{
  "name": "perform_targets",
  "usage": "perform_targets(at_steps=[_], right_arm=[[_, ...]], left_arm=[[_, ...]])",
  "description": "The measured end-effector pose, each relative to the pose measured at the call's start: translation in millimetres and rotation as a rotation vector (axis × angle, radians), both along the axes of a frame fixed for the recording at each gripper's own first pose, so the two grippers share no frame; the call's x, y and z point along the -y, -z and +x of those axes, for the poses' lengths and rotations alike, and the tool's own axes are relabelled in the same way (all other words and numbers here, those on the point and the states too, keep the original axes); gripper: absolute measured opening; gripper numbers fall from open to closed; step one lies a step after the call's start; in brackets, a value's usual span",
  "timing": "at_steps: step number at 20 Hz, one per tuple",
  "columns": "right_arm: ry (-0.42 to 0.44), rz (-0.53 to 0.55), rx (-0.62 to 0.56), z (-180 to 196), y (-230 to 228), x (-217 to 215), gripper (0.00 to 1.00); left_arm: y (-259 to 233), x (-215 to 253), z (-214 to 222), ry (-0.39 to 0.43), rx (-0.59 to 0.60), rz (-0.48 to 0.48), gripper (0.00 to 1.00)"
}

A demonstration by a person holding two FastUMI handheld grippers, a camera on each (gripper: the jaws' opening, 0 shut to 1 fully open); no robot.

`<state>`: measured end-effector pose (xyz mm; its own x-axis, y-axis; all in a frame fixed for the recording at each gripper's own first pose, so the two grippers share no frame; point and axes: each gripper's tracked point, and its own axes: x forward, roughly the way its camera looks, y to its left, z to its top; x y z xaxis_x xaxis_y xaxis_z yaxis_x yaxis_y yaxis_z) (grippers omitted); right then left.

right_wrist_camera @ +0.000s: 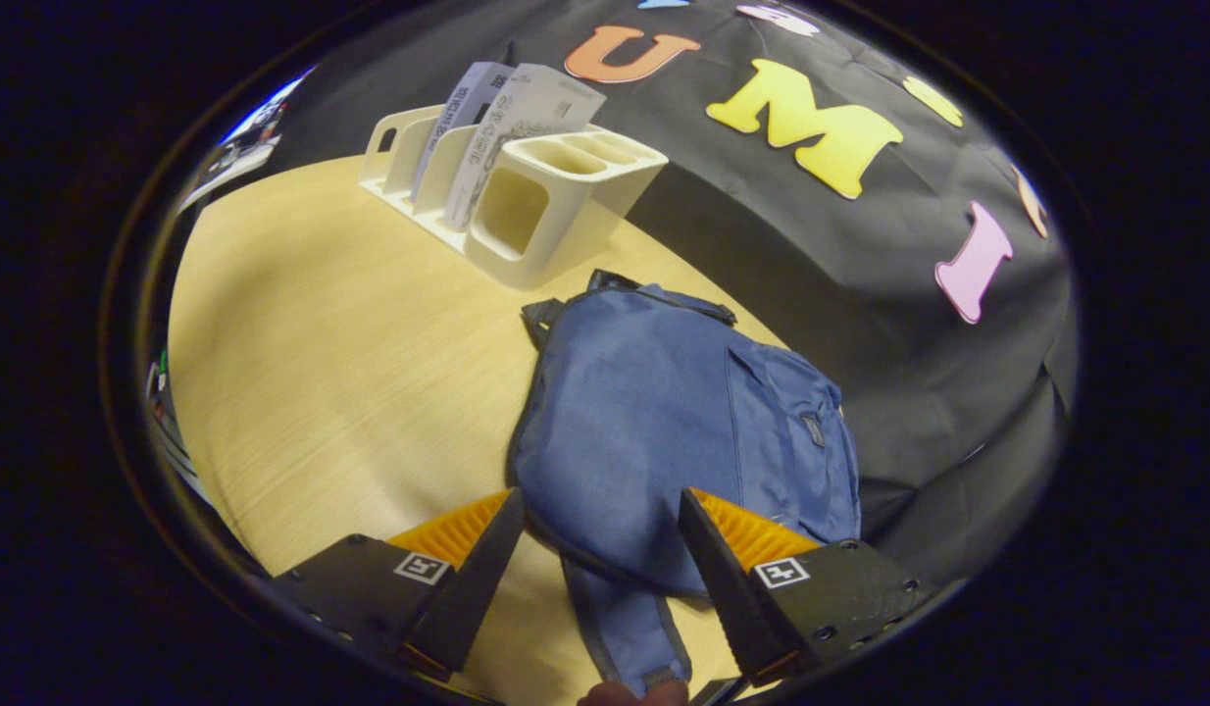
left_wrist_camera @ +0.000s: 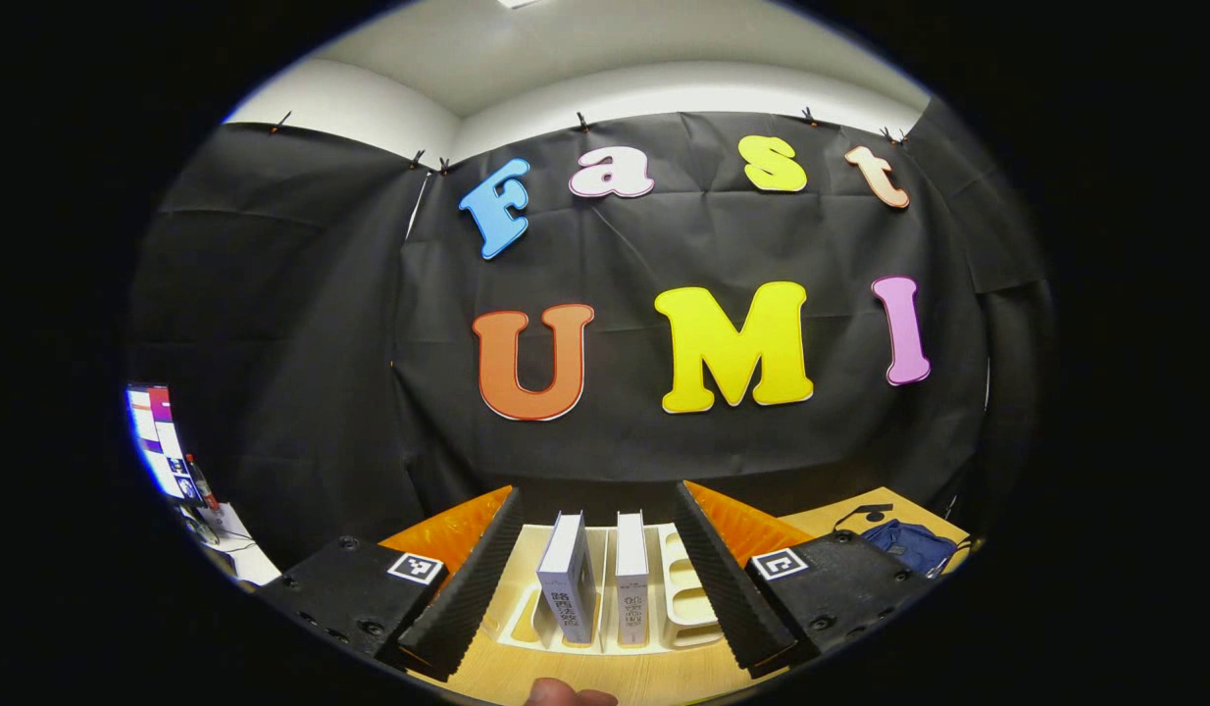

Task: Open the schoolbag, grab two books from the bookshelf and put them into the schoolbag.

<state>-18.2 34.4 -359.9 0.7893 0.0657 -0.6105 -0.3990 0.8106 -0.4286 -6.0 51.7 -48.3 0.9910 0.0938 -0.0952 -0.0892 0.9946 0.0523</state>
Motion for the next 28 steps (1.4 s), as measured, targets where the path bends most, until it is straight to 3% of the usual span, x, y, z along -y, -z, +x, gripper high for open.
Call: perform_targets(at_steps=[4,8,11,13,15,17,19,22,23,25,26,28], right_arm=[[0.062,0.048,0.004,13.6,-10.5,4.8,0.96],[0.128,0.076,0.106,33.8,-47.9,18.6,0.98],[0.066,0.099,0.006,17.6,-27.6,3.8,0.96],[-0.007,0.032,-0.022,-1.1,-14.2,3.7,0.99],[-0.025,-0.057,-0.019,-12.5,-0.8,9.6,0.99],[0.014,-0.12,0.008,-8.4,2.1,22.2,0.96],[0.059,-0.101,0.009,-0.4,3.6,22.6,0.99],[0.108,-0.063,0.052,7.0,-11.1,24.0,0.94],[0.123,-0.059,0.091,13.1,-20.3,26.0,0.99],[0.157,-0.086,0.146,25.9,-27.9,35.0,0.93],[0.167,-0.095,0.133,30.0,-22.8,36.5,0.99],[0.188,-0.092,0.127,36.4,-18.5,35.9,0.93]], left_arm=[[0.7,-2.0,6.0,0.005,-0.001,0.013,0.98],[3.6,-0.4,10.7,0.01,-0.003,-0.002,0.98],[7.2,-1.0,13.0,0.01,-0.007,-0.019,0.98],[8.3,-5.1,12.0,0.004,-0.007,-0.024,0.98],[10.6,-9.4,13.5,-0.004,-0.011,-0.025,0.98],[12.0,-12.2,12.5,-0.007,-0.014,-0.024,0.98],[11.5,-12.9,12.3,-0.005,-0.013,-0.021,0.98],[9.3,-14.8,10.3,-0.004,-0.013,-0.009,0.98],[7.3,-16.0,9.6,-0.005,-0.009,-0.005,0.98],[8.0,-18.1,9.6,-0.007,-0.008,-0.003,0.98],[8.7,-17.4,10.1,-0.007,-0.011,-0.004,0.98],[7.9,-15.7,10.9,-0.006,-0.011,-0.002,0.98]])
